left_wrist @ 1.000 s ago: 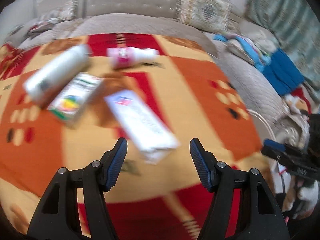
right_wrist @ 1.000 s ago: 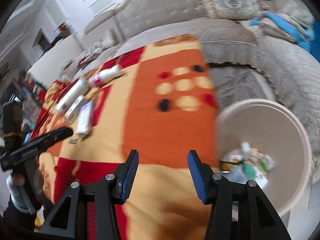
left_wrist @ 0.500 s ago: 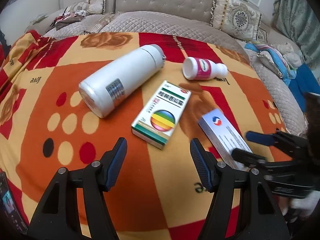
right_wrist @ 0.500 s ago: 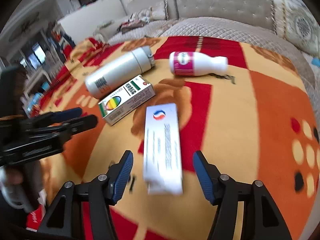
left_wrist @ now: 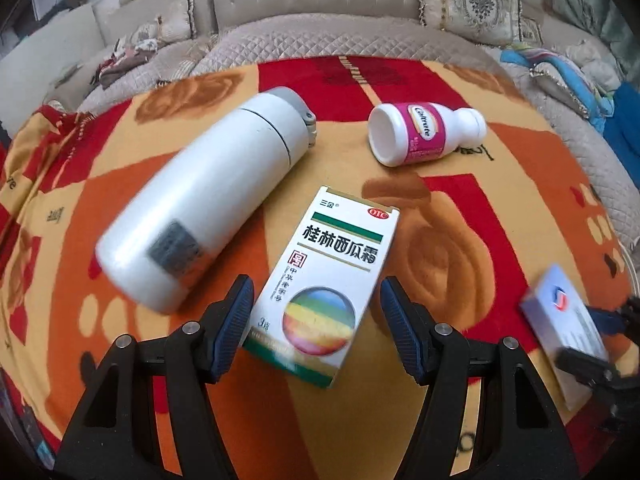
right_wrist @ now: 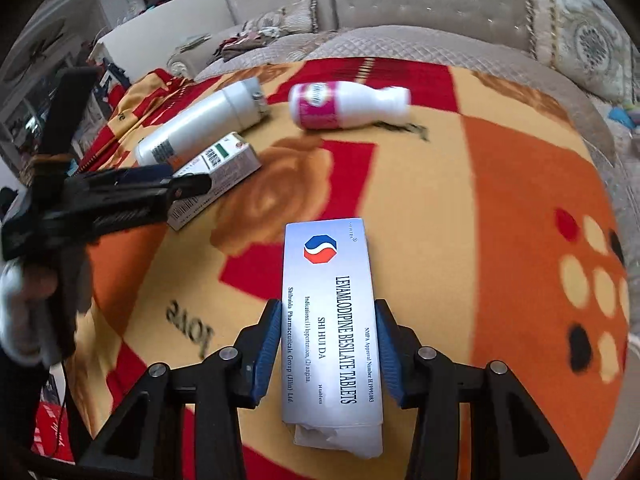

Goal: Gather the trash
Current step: 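Grasp the white-green ointment box with the left gripper while the right gripper grasps the white tablet box, then carry the ointment box and tablet box over the beige bin with both grippers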

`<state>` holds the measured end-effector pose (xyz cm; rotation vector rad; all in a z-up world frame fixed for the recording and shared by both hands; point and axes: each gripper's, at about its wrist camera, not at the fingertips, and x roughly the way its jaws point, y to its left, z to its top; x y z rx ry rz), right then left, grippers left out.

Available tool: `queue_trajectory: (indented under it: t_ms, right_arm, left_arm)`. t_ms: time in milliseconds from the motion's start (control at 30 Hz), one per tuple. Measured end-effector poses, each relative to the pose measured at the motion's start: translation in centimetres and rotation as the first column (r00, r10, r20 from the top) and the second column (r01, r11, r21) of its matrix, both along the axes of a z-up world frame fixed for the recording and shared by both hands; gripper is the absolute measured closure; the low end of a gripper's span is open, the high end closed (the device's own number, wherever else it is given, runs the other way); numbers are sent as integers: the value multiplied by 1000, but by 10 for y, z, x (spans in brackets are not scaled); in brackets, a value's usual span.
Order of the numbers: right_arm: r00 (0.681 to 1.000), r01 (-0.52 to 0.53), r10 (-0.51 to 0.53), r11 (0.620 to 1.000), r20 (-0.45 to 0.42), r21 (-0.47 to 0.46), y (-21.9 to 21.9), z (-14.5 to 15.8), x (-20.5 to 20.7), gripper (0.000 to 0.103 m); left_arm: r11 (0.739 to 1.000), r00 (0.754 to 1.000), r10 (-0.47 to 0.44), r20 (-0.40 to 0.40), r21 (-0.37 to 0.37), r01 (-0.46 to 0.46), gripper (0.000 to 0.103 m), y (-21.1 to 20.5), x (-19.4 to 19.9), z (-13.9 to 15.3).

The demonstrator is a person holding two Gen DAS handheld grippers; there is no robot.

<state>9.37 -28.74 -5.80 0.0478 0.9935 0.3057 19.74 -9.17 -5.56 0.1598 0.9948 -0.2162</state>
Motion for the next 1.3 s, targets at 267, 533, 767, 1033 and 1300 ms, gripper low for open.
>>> queue_trajectory:
  t_ms: [267,533,767,1033,1300]
  right_arm:
    - [1000,28,-28,999,10,27,-14,-6,-8,58]
    - [999,20,-20,1000,32,14,-9,-4,-14,59]
    - [997,37,-40,998,59,52,-14,10,-43,59]
    - [995,63,-68,996,67,64,-21,15,-73,59]
    - [991,99,-104,993,82,62,-35,19,-96,59]
  left_arm:
    - [999,999,25,-35,-27,-26,39,-3,10,-7]
    - [997,999,-4,-32,-81,1,47,-6,-31,2]
    - [994,999,-34,1,-102,34,47,-14,-75,16]
    - [991,999,-51,17,-123,53,47,-24,-115,23]
    - [987,996,-80,24,-136,83,48,-42,-148,27]
